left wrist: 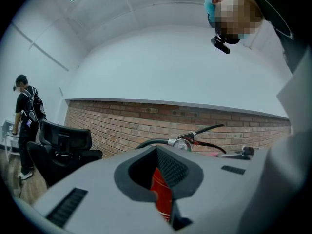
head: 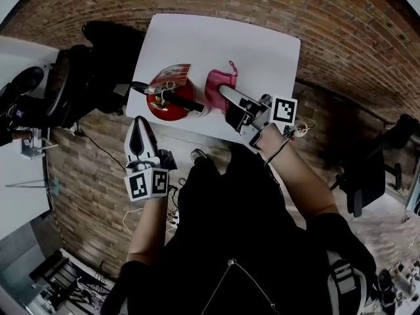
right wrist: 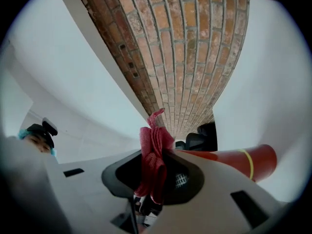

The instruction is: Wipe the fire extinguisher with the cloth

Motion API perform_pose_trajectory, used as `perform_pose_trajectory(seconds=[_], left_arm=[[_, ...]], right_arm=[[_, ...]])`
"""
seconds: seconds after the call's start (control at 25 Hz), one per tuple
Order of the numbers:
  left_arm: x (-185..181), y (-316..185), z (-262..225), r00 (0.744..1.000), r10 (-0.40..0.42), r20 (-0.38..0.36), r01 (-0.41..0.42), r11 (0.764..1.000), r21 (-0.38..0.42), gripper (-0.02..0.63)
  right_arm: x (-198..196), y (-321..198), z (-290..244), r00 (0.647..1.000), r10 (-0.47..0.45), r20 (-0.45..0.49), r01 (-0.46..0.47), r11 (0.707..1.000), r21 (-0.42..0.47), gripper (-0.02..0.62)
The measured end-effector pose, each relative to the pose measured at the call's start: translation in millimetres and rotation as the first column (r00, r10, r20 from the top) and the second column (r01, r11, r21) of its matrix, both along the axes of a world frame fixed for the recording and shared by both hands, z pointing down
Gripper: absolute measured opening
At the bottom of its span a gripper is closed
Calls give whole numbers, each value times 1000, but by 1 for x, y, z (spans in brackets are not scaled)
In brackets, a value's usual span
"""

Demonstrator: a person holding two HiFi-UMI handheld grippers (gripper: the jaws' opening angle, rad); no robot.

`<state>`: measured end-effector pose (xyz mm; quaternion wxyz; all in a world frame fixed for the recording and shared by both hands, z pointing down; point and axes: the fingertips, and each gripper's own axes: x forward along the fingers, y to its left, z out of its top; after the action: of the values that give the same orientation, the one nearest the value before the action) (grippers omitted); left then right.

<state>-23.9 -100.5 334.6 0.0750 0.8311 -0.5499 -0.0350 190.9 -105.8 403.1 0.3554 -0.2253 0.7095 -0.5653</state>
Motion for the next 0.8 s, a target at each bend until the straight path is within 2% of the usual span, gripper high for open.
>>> perform_pose_trajectory(seconds=[0.16,0.4,0.52,0.64,0.8], left_arm=[[-4,-4,5,991,133,-8,-133,991,-20,31],[-14,-4,28,955,298,-8,-297,952,-76,31],[-14,-1,38,931,365,8,-363,927,-92,31],[-14,1,52,917,398,25,-393,913,-112,31],[-15,7,69,913,407,39,-399,907,-133,31]], right_arm=[[1,25,44,989,136,-57,-140,986,-86,103],[-16,71,117,948,297,-111,-314,927,-204,103],[-26,90,160,930,340,-139,-366,892,-267,103],[-34,97,208,921,356,-158,-390,855,-343,103],[-39,94,258,917,354,-184,-399,834,-381,103]])
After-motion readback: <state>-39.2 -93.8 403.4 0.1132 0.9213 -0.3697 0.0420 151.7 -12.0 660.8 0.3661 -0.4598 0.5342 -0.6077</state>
